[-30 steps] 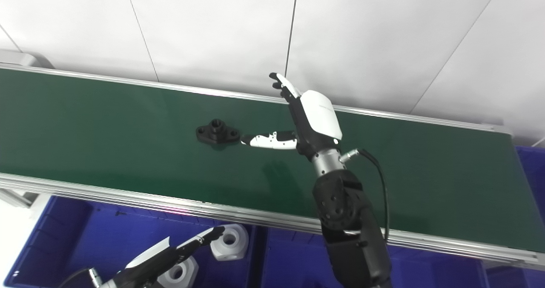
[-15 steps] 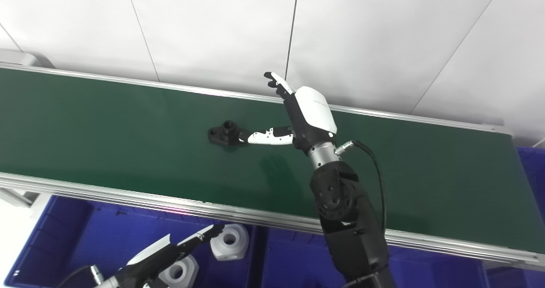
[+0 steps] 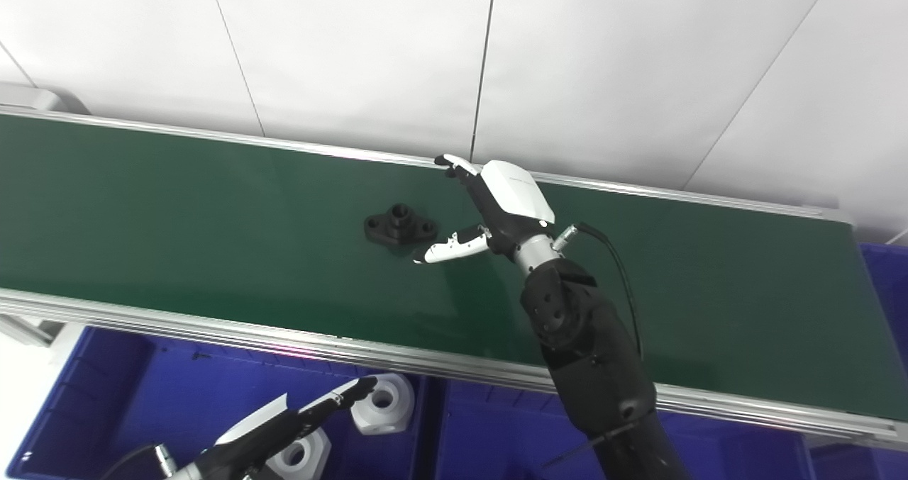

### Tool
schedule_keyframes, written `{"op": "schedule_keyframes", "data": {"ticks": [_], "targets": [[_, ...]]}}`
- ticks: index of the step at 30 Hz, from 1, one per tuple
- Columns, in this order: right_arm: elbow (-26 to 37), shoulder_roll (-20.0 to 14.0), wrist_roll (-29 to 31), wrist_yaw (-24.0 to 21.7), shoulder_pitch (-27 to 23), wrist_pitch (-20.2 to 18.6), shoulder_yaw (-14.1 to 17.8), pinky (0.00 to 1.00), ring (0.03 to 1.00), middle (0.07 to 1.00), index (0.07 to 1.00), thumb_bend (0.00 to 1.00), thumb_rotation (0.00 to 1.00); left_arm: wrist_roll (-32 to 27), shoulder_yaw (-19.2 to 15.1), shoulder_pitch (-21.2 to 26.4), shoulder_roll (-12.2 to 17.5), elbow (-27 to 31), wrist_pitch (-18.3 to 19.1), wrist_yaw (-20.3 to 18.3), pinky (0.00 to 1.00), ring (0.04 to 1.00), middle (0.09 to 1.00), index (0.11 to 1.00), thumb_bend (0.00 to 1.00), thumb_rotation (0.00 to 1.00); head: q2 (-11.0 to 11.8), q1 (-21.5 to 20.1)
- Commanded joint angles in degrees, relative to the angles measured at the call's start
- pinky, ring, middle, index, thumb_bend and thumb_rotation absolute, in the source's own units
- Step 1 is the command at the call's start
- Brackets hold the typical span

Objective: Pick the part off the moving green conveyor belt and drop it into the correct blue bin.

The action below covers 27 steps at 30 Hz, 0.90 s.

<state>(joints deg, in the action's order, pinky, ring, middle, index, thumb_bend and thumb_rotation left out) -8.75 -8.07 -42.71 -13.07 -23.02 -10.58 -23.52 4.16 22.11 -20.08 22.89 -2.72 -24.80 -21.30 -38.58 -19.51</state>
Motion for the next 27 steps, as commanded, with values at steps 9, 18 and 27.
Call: {"op": "schedule_keyframes", "data": {"ticks": [9,18,27], "targets": [[-2.72,-0.74,-1.86,0.32,-3.92,-0.68,-1.59,0.79,0.825,0.843,0.887,0.85,0.33,-0.54,0.17,-0.51,0.51,1.80,-2.12,0.67,1.00,1.000,1.000,1.000,0.97,0.46,0.14,-0.86],[-6.75,-1.09,-4.14,0.98,-5.34,0.62,-4.26,0.75,0.806,0.826,0.874,0.83,0.33,-0.86,0.04,-0.85,0.71,2.15,-2.12,0.87,1.00,1.000,1.000,1.000,0.96,0.44,-0.49,-0.95],[-9.33,-1.52,-5.78,2.66,-4.91,2.59,-7.41,0.73,0.792,0.807,0.862,0.83,0.32,-0.51,-0.06,-1.33,0.69,2.60,-2.12,1.27,1.00,1.000,1.000,1.000,0.97,0.46,-1.50,-0.93]]}}
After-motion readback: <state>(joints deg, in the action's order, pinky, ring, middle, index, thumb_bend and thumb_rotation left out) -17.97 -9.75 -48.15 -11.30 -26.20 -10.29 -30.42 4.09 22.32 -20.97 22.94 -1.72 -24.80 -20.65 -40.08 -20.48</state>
